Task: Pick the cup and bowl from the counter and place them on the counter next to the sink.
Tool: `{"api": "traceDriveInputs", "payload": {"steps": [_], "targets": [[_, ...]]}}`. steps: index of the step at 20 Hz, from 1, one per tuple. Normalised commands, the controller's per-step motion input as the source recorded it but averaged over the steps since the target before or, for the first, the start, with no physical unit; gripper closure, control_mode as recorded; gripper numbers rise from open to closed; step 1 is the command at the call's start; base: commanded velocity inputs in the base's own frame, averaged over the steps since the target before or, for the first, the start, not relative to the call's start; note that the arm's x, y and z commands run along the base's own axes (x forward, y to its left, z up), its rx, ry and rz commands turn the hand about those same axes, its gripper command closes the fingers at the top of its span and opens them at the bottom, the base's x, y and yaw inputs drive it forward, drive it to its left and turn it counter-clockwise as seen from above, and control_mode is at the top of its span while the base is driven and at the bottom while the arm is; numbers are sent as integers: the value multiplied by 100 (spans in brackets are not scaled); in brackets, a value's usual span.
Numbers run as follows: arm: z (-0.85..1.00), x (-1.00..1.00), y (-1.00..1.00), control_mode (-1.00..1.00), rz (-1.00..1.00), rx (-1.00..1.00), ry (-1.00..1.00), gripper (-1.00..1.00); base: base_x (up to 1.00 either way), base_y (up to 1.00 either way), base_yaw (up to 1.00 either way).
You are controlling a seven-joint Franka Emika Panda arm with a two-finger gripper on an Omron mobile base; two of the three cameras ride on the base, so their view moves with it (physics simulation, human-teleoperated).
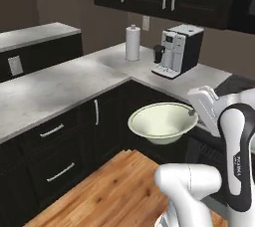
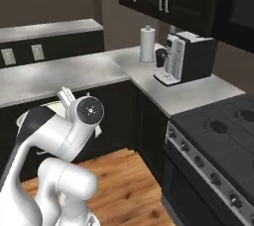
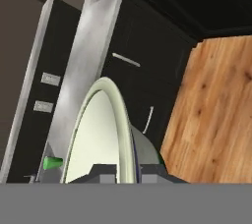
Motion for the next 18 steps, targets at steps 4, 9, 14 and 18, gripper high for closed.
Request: {"api": "traceDriveInputs", "payload": {"steps": [4, 9, 14, 18], "targets": [[0, 0, 0, 100, 0, 0, 0, 100, -15, 73, 63], [0, 0, 0, 100, 0, 0, 0, 100, -6, 82, 54], [0, 0, 0, 100, 0, 0, 0, 100, 25, 100, 22], [0, 0, 0, 100, 0, 0, 0, 100, 36, 100, 17]]}}
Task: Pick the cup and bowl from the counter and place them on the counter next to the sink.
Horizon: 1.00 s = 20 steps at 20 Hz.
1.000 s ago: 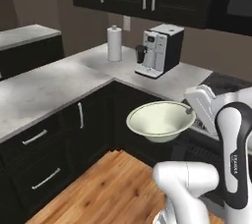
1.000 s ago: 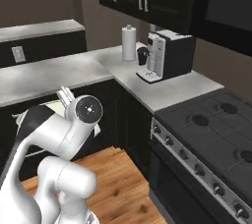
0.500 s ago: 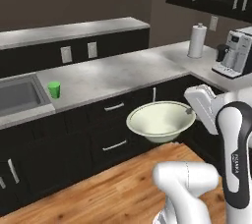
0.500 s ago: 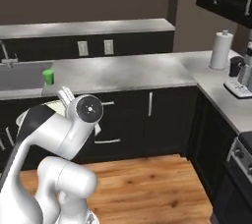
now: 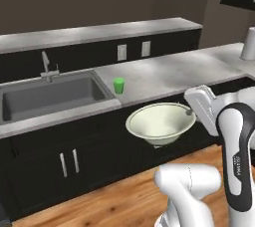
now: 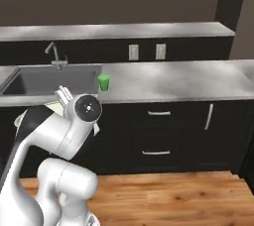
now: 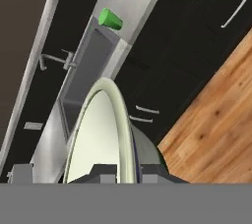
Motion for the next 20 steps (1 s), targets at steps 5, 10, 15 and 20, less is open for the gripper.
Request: {"api": "traceDriveInputs", "payload": {"steps": [5, 10, 15, 20], "targets": [[0, 0, 0, 100, 0, 0, 0, 100, 47, 99, 12], [0, 0, 0, 100, 0, 0, 0, 100, 45, 100, 13], [0, 0, 0, 100, 0, 0, 0, 100, 45, 100, 14], [0, 0, 0, 100, 0, 0, 0, 100, 63, 80, 17]]}}
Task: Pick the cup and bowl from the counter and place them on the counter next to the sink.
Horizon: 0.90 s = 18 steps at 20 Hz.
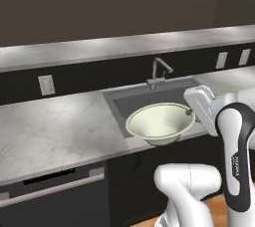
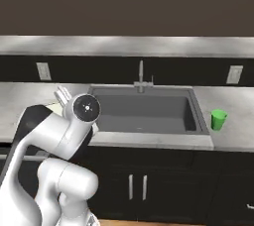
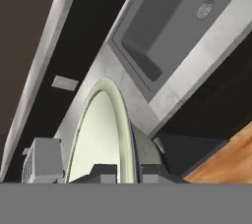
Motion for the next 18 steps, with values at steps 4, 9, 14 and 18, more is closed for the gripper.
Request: {"api": "traceDriveInputs", "payload": {"steps": [4, 9, 14, 18], "targets": [[0, 0, 0, 100, 0, 0, 0, 100, 96, 49, 12], [0, 0, 0, 100, 0, 0, 0, 100, 95, 25, 2], [0, 0, 0, 100, 0, 0, 0, 100, 7, 1, 1], [0, 0, 0, 100, 0, 0, 0, 100, 0, 0, 0]]}}
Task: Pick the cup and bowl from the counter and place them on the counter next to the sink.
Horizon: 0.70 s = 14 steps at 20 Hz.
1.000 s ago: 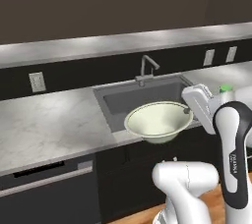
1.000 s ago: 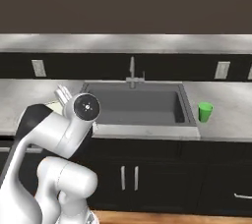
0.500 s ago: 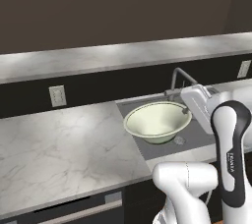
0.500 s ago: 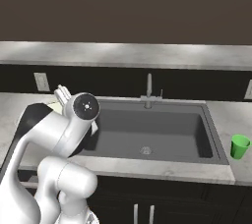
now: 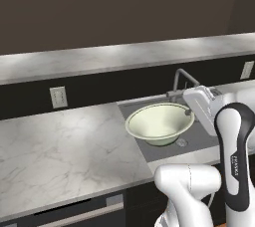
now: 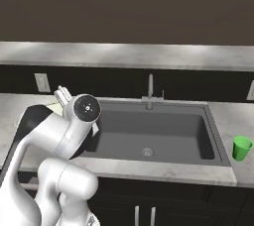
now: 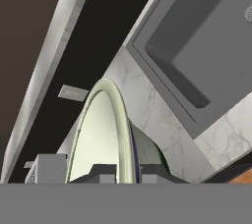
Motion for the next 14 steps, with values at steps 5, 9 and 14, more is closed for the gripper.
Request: {"api": "traceDriveInputs", "payload": {"steps": [5, 9, 14], "targets": [[0, 0, 0, 100, 0, 0, 0, 100, 0, 0, 0], [0, 0, 0, -100, 0, 0, 0, 100, 0, 0, 0], [-11, 5, 59, -100, 0, -10, -7, 100, 0, 0, 0]]}}
